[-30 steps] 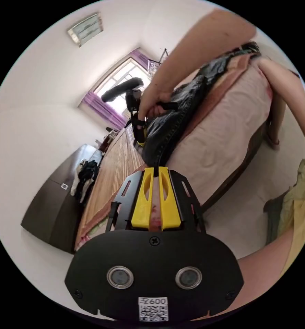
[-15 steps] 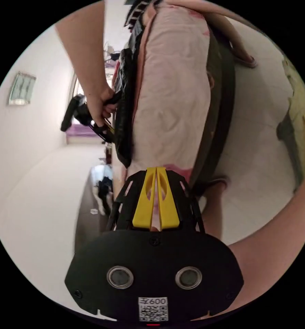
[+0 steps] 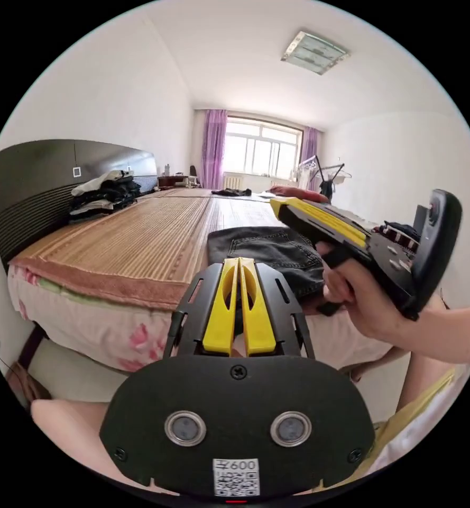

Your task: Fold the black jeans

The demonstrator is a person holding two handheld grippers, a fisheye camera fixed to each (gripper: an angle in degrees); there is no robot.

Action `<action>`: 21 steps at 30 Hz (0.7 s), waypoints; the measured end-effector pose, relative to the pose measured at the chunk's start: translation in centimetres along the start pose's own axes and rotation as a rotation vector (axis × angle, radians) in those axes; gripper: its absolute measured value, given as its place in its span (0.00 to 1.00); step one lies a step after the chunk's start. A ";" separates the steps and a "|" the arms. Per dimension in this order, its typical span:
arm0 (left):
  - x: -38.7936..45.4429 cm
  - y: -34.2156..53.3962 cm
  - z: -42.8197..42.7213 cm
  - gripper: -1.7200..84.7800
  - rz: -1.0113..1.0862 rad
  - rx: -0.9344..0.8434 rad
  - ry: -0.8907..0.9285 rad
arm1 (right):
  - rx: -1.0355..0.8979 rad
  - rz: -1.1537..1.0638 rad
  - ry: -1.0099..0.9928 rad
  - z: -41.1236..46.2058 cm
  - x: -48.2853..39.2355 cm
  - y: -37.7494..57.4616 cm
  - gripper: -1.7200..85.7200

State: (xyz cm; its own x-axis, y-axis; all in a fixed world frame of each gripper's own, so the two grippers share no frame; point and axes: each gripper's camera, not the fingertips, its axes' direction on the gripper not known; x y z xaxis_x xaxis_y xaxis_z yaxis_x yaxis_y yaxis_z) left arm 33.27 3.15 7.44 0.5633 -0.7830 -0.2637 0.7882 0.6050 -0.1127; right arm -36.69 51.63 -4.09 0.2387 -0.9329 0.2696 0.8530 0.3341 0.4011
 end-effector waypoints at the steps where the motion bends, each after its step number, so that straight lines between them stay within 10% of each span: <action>1: 0.4 1.2 0.7 0.02 0.017 0.010 -0.023 | 0.005 0.102 0.062 -0.3 1.6 0.6 0.01; 6: 1.8 3.0 0.5 0.02 0.178 0.112 -0.077 | -0.500 0.385 0.334 3.0 12.4 4.6 0.01; 21: 2.7 -5.2 1.9 0.02 0.075 0.075 -0.022 | -0.270 1.018 0.151 -4.5 31.4 19.3 0.01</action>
State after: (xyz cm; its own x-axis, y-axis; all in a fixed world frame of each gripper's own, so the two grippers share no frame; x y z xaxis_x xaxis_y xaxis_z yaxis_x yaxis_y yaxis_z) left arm 31.18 -2.37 9.12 0.6261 -0.7394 -0.2475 0.7594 0.6502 -0.0216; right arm -10.63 28.20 8.15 0.9370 -0.2441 0.2500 0.2895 0.9430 -0.1642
